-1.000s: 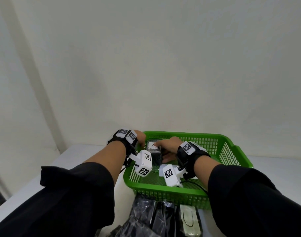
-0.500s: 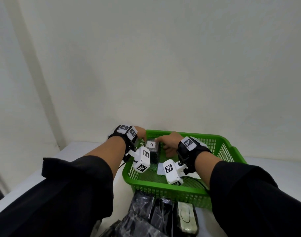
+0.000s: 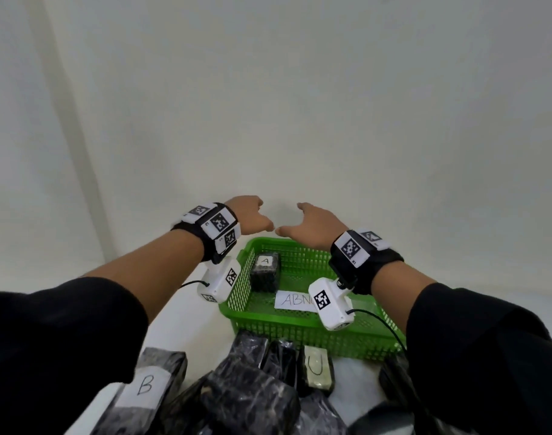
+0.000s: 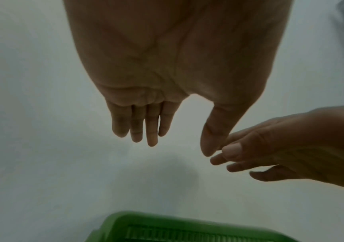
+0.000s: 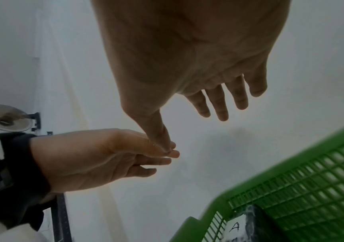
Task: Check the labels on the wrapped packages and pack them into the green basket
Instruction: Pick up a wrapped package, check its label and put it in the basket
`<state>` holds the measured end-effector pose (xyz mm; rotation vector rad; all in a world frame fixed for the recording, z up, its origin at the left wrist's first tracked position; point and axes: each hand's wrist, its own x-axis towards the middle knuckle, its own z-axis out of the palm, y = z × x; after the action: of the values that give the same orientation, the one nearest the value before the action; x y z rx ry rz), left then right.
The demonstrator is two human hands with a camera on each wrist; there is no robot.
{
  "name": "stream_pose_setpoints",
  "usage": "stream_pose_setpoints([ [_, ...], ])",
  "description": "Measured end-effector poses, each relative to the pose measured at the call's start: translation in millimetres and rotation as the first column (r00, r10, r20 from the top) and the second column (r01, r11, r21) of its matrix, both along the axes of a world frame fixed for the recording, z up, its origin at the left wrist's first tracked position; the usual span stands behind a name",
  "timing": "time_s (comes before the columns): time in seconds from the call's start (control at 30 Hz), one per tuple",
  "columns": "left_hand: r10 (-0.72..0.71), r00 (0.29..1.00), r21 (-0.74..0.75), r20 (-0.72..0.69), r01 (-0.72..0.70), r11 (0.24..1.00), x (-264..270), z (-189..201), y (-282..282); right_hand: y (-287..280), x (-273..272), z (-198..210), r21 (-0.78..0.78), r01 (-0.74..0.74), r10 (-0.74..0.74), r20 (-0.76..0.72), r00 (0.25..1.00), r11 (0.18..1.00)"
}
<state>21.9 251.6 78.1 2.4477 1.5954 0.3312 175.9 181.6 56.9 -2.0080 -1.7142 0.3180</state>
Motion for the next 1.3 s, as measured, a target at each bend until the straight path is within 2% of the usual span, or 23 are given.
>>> stream_pose_setpoints([
  [0.27,-0.213,0.977,0.091,-0.022,0.214,0.973,-2.0,7.3,-76.9,-69.6,4.4,-1.1,0.016,-0.044,0.043,0.075,0.996,0.999],
  [0.7,-0.322,0.942,0.058,-0.091,0.328,0.943,-57.3,-9.9,-165.0,-160.5,-12.4,-20.1,-0.002,-0.052,0.051,0.151,0.987,0.999],
  [0.87,-0.337,0.934,0.006,-0.117,0.340,0.940,-86.4,-24.5,-178.5,-184.2,-31.3,-27.3,-0.021,-0.097,0.099,0.151,0.984,0.995],
  [1.03,-0.366,0.922,-0.097,-0.130,0.355,0.930,-108.8,-46.9,-183.0,-202.2,-57.0,-40.1,-0.066,-0.176,0.181,0.090,0.979,0.982],
  [1.3,-0.421,0.894,-0.252,-0.152,0.377,0.891,-117.0,-67.3,-178.7,-204.6,-88.6,-68.4,-0.160,-0.244,0.265,0.125,0.956,0.956],
])
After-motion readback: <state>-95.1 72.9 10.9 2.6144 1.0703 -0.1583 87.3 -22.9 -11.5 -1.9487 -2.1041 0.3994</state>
